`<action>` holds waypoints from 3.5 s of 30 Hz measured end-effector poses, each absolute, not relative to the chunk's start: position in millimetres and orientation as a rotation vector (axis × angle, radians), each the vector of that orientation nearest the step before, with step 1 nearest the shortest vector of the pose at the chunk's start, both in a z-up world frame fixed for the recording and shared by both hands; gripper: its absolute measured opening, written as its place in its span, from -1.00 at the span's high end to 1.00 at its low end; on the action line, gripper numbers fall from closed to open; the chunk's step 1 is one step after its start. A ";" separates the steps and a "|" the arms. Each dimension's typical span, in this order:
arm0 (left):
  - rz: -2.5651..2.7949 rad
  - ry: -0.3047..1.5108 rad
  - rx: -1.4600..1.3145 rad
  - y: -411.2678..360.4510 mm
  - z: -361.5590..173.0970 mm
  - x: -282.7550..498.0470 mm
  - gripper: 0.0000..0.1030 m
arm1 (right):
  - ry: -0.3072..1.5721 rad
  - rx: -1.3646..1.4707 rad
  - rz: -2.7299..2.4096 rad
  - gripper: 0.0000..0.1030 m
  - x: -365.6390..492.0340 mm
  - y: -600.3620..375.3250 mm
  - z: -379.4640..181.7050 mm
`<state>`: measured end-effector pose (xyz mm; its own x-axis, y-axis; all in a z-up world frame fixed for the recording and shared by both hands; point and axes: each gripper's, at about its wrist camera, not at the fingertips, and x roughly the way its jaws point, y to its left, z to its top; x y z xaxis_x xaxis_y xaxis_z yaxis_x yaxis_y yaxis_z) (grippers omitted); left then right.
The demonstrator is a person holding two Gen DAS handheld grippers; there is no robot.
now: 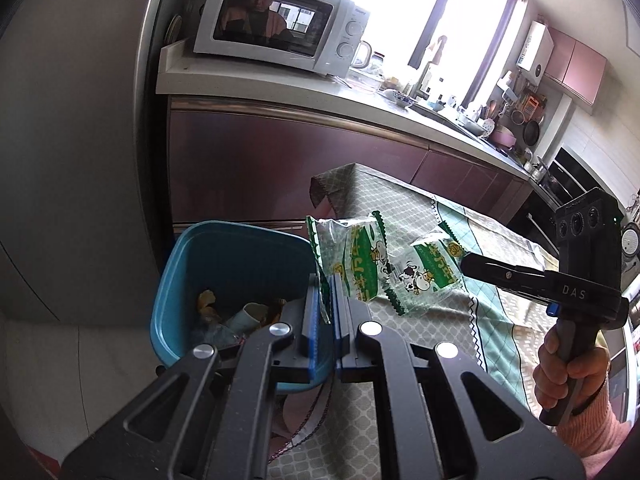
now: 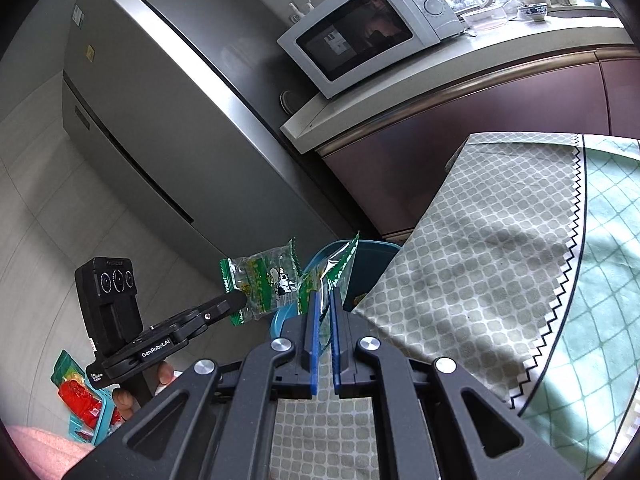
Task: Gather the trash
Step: 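Carry both packets to the teal bin and open both grippers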
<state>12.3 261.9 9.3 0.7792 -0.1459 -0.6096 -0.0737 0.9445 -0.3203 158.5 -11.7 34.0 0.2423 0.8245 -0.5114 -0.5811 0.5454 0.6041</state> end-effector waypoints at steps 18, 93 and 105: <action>0.009 0.699 -0.364 280.9 -2.9 19.1 0.88 | 0.951 0.273 1.008 0.92 164.2 18.9 28.5; 0.095 0.819 -0.334 282.4 -84.1 58.5 0.17 | 1.078 0.062 0.927 0.50 181.2 112.8 -24.5; 0.138 0.652 -0.216 253.4 -38.4 19.9 -0.74 | 0.882 -0.022 0.871 -0.06 144.0 81.0 3.3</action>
<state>19.9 253.4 -38.4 0.7870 0.0597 -0.6141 -0.1950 0.9683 -0.1558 144.0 81.0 3.3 0.3251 0.6558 -0.6813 -0.6730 0.6666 0.3205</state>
